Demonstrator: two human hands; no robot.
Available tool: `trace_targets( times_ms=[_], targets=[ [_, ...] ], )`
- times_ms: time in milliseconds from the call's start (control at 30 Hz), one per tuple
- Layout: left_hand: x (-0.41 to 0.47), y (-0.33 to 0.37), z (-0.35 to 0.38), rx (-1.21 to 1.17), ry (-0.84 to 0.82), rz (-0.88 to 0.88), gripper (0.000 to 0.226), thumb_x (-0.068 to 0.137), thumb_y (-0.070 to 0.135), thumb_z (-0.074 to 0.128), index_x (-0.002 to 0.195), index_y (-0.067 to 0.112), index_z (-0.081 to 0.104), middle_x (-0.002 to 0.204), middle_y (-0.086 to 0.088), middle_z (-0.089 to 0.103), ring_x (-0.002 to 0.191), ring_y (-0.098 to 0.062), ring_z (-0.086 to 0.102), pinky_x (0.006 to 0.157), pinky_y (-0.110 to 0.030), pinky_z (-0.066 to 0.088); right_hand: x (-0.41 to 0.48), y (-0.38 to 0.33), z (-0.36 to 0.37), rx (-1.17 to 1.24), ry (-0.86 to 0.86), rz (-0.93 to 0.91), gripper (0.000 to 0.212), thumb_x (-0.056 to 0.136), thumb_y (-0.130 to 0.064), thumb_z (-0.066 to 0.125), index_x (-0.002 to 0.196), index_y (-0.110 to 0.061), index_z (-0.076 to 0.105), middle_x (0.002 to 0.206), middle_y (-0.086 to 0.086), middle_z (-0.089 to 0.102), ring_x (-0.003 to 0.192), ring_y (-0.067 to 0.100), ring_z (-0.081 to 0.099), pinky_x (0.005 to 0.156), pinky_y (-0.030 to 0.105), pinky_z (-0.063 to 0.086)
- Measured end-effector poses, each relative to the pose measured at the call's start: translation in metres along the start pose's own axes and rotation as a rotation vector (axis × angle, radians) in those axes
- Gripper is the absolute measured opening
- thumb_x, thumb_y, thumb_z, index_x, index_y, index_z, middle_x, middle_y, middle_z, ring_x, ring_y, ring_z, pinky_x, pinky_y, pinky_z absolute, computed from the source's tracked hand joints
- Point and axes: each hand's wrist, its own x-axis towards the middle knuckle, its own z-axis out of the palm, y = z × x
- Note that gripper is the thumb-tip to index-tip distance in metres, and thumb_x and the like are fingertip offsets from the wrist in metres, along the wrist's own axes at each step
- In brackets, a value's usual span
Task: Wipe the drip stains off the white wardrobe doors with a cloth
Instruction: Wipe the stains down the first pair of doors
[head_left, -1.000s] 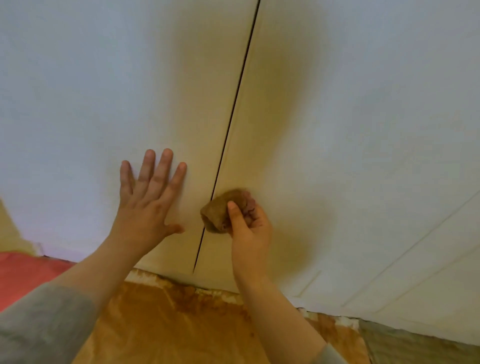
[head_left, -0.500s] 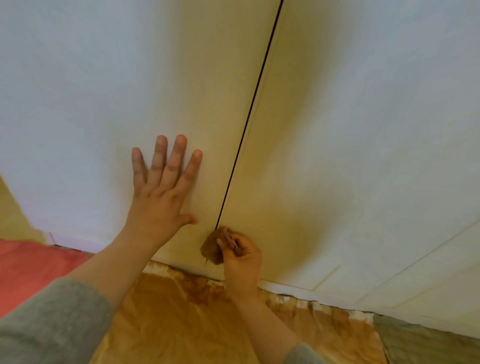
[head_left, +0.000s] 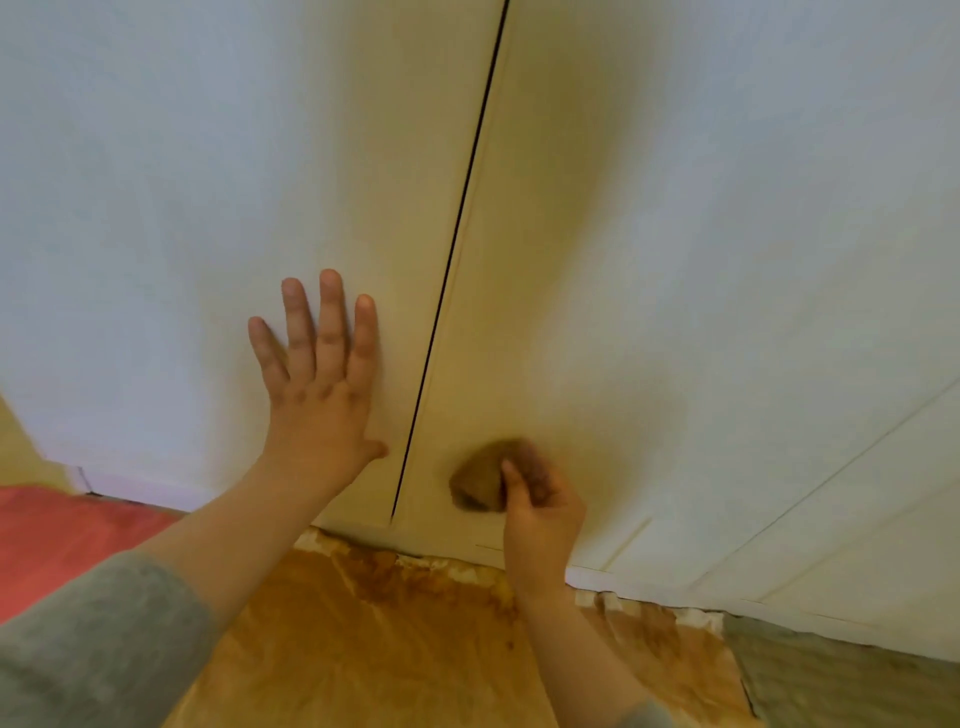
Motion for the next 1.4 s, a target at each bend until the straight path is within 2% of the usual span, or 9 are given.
trace_targets(
  times_ms=[133,400,533,700,800,1000,1167,1267,1400],
  targets=[
    [0.0,0.012,-0.002,-0.022,-0.042,-0.058,0.173,0.035,0.063,0.092,0.152,0.011,-0.024,0.159,-0.017,-0.03,0.143,-0.047,-0.027,0.111,-0.071,-0.008,-0.013,0.018,-0.011,-0.05,0.071,0.117,0.026,0.089,0.0,0.066,0.088,-0.025,0.074,0.083,-0.004,0.075,0.087,0.016,0.071,0.073,0.03,0.059],
    [0.005,0.035,0.003,-0.168,-0.01,-0.167,0.152,0.051,0.091,0.052,0.152,0.001,-0.016,0.157,-0.033,-0.017,0.142,-0.057,-0.015,0.111,-0.072,-0.008,0.039,-0.082,-0.023,0.076,0.158,-0.282,0.023,0.092,-0.002,0.062,0.073,-0.014,0.06,0.054,-0.02,0.054,0.061,-0.006,0.052,0.067,0.013,0.049],
    [0.009,0.045,0.004,-0.199,0.006,-0.213,0.155,0.05,0.09,0.057,0.15,-0.002,-0.017,0.156,-0.035,-0.017,0.141,-0.059,-0.015,0.11,-0.071,-0.009,0.026,-0.032,-0.031,-0.013,0.101,-0.107,0.019,0.089,-0.001,0.065,0.097,-0.017,0.072,0.083,-0.011,0.072,0.081,0.001,0.068,0.073,0.019,0.056],
    [0.009,0.044,0.007,-0.205,0.021,-0.217,0.156,0.048,0.088,0.062,0.15,-0.004,-0.013,0.156,-0.037,-0.013,0.141,-0.061,-0.012,0.109,-0.073,-0.006,-0.003,0.039,-0.058,-0.185,0.109,0.184,0.035,0.089,-0.003,0.067,0.082,-0.037,0.067,0.082,-0.013,0.071,0.09,0.018,0.069,0.07,0.018,0.055],
    [0.01,0.042,0.009,-0.197,0.031,-0.213,0.157,0.047,0.09,0.061,0.15,-0.004,-0.012,0.155,-0.038,-0.012,0.14,-0.062,-0.01,0.108,-0.074,-0.005,0.004,0.02,-0.058,-0.188,0.175,0.11,0.023,0.089,-0.005,0.068,0.081,-0.026,0.07,0.075,-0.007,0.072,0.079,0.015,0.068,0.066,0.027,0.056],
    [0.011,0.041,0.011,-0.18,0.048,-0.201,0.156,0.049,0.093,0.056,0.149,-0.009,-0.006,0.154,-0.042,-0.007,0.138,-0.065,-0.007,0.108,-0.073,-0.007,0.044,-0.048,-0.059,-0.024,0.297,-0.19,0.006,0.093,-0.009,0.064,0.09,-0.012,0.069,0.07,-0.016,0.069,0.071,-0.003,0.064,0.066,0.015,0.053],
    [0.011,0.043,0.011,-0.175,0.044,-0.204,0.155,0.049,0.093,0.055,0.148,-0.01,-0.006,0.153,-0.043,-0.006,0.138,-0.066,-0.006,0.107,-0.073,-0.006,0.024,0.009,-0.07,-0.12,0.366,0.044,0.017,0.092,-0.004,0.063,0.108,-0.005,0.069,0.093,-0.001,0.07,0.088,0.004,0.067,0.074,0.013,0.055],
    [0.012,0.042,0.01,-0.177,0.044,-0.202,0.155,0.049,0.093,0.055,0.148,-0.01,-0.006,0.153,-0.043,-0.007,0.138,-0.066,-0.007,0.107,-0.073,-0.007,0.014,0.035,-0.083,-0.133,0.367,0.21,0.013,0.092,-0.005,0.063,0.095,-0.017,0.068,0.09,-0.001,0.069,0.093,0.02,0.066,0.082,0.026,0.057],
    [0.011,0.042,0.009,-0.167,0.035,-0.206,0.156,0.05,0.093,0.056,0.148,-0.012,-0.006,0.153,-0.044,-0.008,0.138,-0.066,-0.008,0.107,-0.073,-0.007,0.026,-0.002,-0.086,-0.133,0.441,0.054,0.017,0.094,-0.014,0.063,0.079,-0.022,0.065,0.077,-0.003,0.065,0.079,0.012,0.062,0.07,0.024,0.055]
  ],
)
